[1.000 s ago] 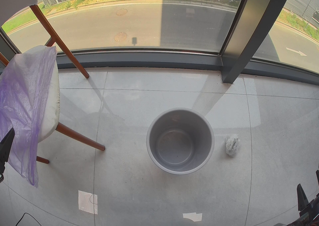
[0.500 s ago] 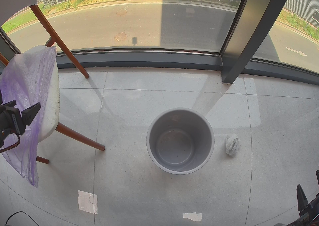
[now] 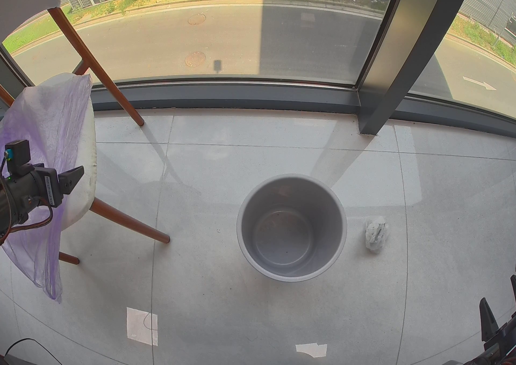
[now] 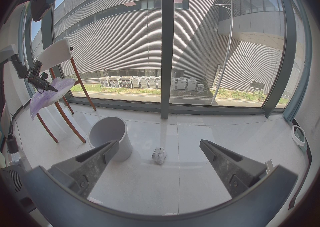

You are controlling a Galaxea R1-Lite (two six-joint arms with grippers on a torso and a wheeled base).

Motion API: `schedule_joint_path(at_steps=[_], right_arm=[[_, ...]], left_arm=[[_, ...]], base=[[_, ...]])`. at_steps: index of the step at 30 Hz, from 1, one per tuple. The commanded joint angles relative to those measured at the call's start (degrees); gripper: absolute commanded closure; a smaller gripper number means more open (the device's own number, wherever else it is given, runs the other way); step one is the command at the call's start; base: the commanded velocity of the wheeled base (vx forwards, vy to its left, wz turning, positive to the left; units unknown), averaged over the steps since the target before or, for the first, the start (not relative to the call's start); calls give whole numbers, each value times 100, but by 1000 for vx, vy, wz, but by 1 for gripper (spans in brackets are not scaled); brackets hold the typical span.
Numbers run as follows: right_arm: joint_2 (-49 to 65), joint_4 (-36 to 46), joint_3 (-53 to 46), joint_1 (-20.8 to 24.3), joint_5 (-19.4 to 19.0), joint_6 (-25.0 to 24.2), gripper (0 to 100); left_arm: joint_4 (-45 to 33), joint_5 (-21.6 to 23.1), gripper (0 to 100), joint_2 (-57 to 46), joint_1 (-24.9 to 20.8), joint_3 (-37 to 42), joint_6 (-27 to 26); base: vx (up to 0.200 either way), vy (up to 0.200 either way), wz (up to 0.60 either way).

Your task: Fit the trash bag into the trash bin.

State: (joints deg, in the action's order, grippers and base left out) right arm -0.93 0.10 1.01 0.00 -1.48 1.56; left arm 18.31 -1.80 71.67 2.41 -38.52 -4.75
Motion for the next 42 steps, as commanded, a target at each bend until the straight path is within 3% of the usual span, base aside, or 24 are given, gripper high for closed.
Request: schedule_joint_path(at_steps=[1, 8, 9, 29, 39, 42], right_arm=[[93, -1, -92, 0, -2, 2, 0], [93, -1, -92, 9, -11, -7, 0], [93, -1, -92, 0, -2, 2, 0], [93, -1, -92, 9, -2, -24, 0], [93, -1, -92, 0, -2, -24, 0], [93, -1, -92, 0, -2, -33, 0]], left_arm=[[437, -13, 0, 524, 14, 11, -8], [568, -22, 0, 699, 14, 73, -8], [568, -13, 100, 699, 14, 91, -17], [621, 216, 100, -180, 216, -120, 133], [621, 1112, 100, -557, 181, -191, 396], [621, 1569, 100, -610, 163, -217, 396]], base=[[0, 0, 0], [0, 0, 0], [0, 0, 0], [0, 0, 0], [0, 0, 0], [0, 0, 0]])
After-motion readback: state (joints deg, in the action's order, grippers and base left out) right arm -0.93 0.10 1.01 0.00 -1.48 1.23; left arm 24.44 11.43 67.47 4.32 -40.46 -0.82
